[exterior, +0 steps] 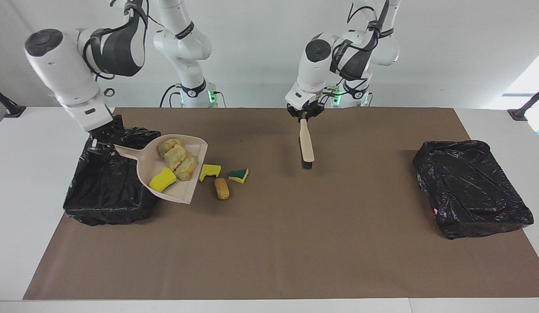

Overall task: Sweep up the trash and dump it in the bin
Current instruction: 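Carry the dustpan to the bin nearest the right gripper and tip it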

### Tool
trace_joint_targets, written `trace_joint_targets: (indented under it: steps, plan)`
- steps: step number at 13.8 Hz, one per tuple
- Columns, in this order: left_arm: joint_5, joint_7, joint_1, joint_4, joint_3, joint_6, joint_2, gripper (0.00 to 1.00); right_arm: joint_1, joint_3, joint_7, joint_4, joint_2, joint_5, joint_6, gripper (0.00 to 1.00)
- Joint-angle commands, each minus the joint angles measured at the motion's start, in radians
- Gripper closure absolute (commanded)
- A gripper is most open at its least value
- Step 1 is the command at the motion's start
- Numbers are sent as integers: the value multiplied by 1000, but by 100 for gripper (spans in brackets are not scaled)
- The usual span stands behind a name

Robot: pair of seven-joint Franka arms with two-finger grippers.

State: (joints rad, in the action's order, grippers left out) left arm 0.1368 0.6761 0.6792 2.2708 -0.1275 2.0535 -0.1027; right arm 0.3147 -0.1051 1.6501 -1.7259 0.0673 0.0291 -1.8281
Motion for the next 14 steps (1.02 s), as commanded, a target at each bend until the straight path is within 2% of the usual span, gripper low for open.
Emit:
trace_joint_targets:
  steps: [1, 4, 6, 8, 11, 14]
  plan:
    - [9, 71, 72, 49, 19, 59, 6, 99, 111, 7, 156, 19, -3, 40, 20, 100]
    - [30, 112, 102, 59, 19, 91, 20, 100, 201, 8, 221, 19, -6, 159, -14, 100]
    - [30, 91, 102, 81, 20, 93, 29, 99, 201, 7, 212, -4, -24, 294, -80, 100]
    - [50, 73, 102, 87, 19, 103, 32, 97, 192, 2, 186, -40, -41, 412, -97, 100]
    - [61, 56, 102, 87, 19, 112, 41, 94, 184, 1, 142, -113, -87, 520, -94, 100]
    - [64, 51, 102, 102, 19, 141, 46, 84, 184, 1, 146, -146, -110, 575, -83, 100]
